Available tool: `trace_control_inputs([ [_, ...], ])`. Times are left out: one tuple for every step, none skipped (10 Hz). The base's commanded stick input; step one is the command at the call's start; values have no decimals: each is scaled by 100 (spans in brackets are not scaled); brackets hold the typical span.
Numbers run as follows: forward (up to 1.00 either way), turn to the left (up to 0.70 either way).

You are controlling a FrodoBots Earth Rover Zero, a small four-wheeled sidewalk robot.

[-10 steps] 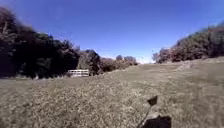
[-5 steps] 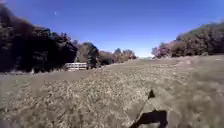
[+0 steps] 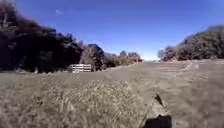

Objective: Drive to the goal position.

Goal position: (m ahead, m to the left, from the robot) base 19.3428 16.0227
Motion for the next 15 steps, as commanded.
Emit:
trace_control_inputs([
  [100,0],
  [100,0],
  [100,0],
  [100,0],
  [100,-24],
  [100,-40],
  [100,-40],
  [100,-32],
  [100,-29],
  [100,-38],
  [100,-40],
  [100,-8],
  [100,-34],
  [100,-40],
  [100,2],
])
